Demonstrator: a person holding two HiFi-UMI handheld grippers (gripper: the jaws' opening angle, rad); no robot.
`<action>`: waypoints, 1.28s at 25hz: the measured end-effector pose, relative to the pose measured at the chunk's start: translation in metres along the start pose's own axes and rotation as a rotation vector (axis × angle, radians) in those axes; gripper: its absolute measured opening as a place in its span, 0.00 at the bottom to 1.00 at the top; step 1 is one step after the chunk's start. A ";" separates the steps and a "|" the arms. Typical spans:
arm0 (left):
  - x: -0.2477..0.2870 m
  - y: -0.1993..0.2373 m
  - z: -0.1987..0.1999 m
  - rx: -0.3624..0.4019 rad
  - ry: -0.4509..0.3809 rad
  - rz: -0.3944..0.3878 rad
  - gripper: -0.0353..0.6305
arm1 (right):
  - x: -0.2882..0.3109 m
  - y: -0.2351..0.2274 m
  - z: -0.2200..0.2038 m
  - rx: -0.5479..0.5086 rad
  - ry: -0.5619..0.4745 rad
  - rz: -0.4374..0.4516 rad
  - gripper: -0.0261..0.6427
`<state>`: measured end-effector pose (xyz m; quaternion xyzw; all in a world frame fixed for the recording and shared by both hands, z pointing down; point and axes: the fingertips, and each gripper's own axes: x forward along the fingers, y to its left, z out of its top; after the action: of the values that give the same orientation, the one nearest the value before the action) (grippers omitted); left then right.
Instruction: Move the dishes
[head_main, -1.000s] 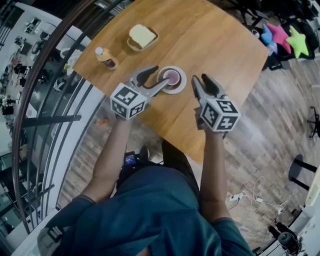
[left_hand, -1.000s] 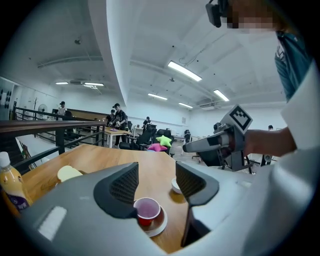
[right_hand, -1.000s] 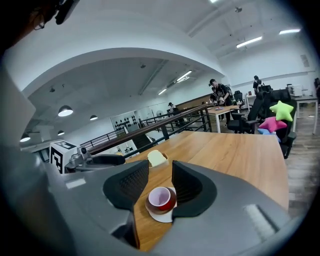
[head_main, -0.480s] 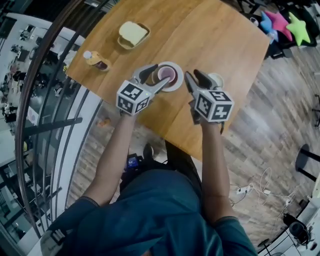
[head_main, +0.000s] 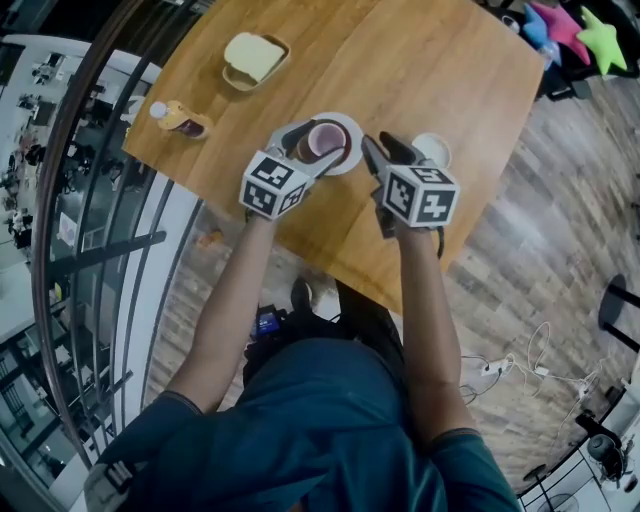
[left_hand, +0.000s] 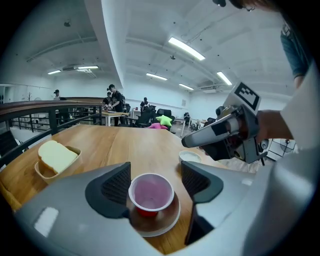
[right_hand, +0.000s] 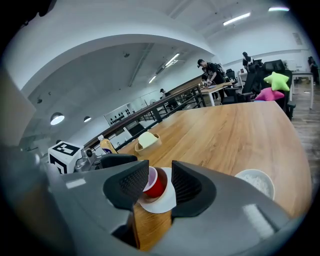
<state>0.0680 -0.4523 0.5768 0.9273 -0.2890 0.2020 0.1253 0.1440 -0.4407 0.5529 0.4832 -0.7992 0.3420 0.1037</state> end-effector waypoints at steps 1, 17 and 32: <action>0.002 0.000 -0.002 0.004 0.007 0.000 0.52 | 0.003 -0.001 -0.002 0.006 0.005 0.000 0.23; 0.029 0.008 -0.029 0.080 0.085 0.042 0.64 | 0.045 -0.020 -0.041 0.064 0.091 0.001 0.23; 0.031 0.015 -0.035 0.193 0.114 0.085 0.58 | 0.073 -0.022 -0.071 0.152 0.140 0.045 0.23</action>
<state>0.0722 -0.4667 0.6233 0.9090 -0.2998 0.2863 0.0427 0.1138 -0.4524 0.6520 0.4464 -0.7725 0.4368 0.1148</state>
